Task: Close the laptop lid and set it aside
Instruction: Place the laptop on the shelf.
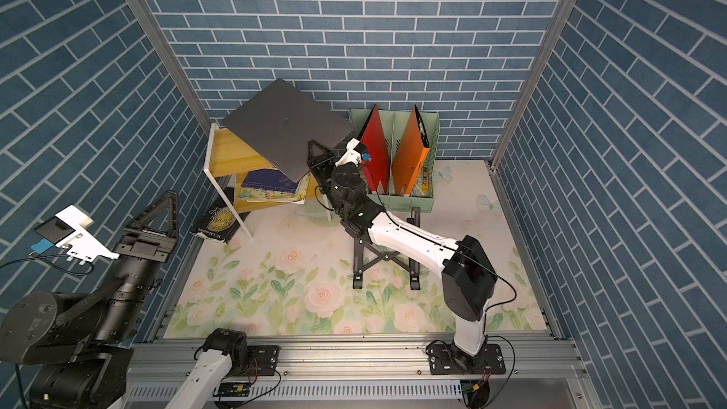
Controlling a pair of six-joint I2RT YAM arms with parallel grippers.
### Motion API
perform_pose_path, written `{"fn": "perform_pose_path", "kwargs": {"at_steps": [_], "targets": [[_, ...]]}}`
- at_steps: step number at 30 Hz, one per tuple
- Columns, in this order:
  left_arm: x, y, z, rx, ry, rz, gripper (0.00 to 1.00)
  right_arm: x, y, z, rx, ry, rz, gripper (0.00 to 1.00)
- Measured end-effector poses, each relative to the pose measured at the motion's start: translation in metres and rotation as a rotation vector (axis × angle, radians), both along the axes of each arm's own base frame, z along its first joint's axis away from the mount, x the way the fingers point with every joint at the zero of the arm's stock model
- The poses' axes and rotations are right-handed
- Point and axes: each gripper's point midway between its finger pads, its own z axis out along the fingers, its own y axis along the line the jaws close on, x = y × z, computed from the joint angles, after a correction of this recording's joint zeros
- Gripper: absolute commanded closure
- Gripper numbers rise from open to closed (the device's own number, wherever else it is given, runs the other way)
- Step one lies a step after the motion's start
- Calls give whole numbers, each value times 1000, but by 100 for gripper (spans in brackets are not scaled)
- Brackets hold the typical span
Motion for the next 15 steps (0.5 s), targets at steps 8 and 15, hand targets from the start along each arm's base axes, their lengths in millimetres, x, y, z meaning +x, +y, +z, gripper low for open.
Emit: {"fn": "perform_pose_path", "kwargs": {"at_steps": [8,15], "targets": [[-20,2,-17,-3,41,-7,8,1,40,-16,16,56,-128,100],[-27,2,-43,25,103,-13,8,12,41,-51,-29,114,-237,100]]}}
